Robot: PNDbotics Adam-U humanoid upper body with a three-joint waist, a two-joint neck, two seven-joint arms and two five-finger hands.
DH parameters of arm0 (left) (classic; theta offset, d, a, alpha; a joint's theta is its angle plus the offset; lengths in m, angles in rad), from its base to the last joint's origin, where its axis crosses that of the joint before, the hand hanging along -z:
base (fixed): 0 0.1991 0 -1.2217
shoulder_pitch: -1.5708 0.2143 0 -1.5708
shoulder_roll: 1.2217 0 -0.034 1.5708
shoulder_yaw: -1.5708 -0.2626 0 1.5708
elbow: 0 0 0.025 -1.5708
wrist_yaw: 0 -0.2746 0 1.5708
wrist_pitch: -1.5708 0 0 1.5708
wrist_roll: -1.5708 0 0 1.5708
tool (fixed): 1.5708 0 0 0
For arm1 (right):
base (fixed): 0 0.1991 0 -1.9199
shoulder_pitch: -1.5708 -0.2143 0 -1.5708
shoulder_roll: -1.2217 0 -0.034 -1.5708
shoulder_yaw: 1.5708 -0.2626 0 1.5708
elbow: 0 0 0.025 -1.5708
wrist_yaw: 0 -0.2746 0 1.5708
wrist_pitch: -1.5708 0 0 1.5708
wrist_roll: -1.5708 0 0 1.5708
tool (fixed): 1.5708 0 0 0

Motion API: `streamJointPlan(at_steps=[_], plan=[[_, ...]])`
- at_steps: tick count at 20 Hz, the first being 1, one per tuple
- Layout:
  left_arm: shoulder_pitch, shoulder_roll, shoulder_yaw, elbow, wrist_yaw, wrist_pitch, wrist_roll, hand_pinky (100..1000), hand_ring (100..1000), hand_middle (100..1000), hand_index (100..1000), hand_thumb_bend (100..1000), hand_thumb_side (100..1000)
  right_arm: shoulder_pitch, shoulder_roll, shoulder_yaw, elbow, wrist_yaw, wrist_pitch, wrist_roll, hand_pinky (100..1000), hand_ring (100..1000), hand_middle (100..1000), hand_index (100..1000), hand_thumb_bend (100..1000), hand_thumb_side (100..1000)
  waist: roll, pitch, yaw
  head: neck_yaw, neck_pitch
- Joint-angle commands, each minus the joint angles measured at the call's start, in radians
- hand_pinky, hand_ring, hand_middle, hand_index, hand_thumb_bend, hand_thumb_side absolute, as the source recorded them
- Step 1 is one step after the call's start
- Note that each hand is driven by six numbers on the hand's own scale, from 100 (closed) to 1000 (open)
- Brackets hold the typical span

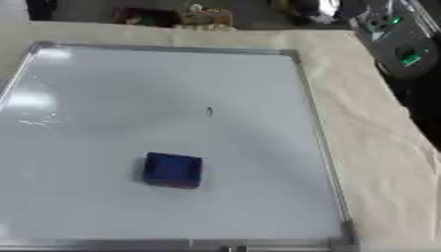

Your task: Wipe the whiteboard clean with a brush.

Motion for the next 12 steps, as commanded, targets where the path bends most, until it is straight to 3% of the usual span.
streamJointPlan(at_steps=[1,4,7,11,12], plan=[[-0.005,0.027,-0.002,-0.02,0.005,0.002,-0.005,338,414,451,516,100,860,-0.042,0.043,0.039,0.033,0.052,0.003,0.048,722,597,679,100,630,1000,0.003,-0.021,-0.005,0.009,0.003],[-0.005,0.025,-0.004,-0.02,0.005,0.005,-0.006,338,414,451,515,100,862,-0.061,0.099,0.061,0.059,0.095,0.004,0.091,729,612,698,100,637,1000,0.0,-0.023,-0.007,0.01,0.001],[-0.005,0.025,-0.005,-0.02,0.006,0.007,-0.007,339,414,451,516,100,861,-0.07,0.143,0.079,0.093,0.137,0.001,0.133,731,615,704,100,663,944,-0.002,-0.023,-0.006,0.012,-0.002],[-0.006,0.025,-0.005,-0.02,0.007,0.008,-0.007,339,414,451,516,100,861,-0.071,0.189,0.096,0.138,0.2,-0.015,0.196,739,630,714,100,742,862,-0.003,-0.024,-0.003,0.01,-0.006],[-0.007,0.025,-0.005,-0.02,0.008,0.008,-0.007,339,415,451,516,100,861,-0.07,0.196,0.099,0.148,0.217,-0.022,0.213,743,646,720,100,801,824,-0.003,-0.024,-0.003,0.01,-0.007]])
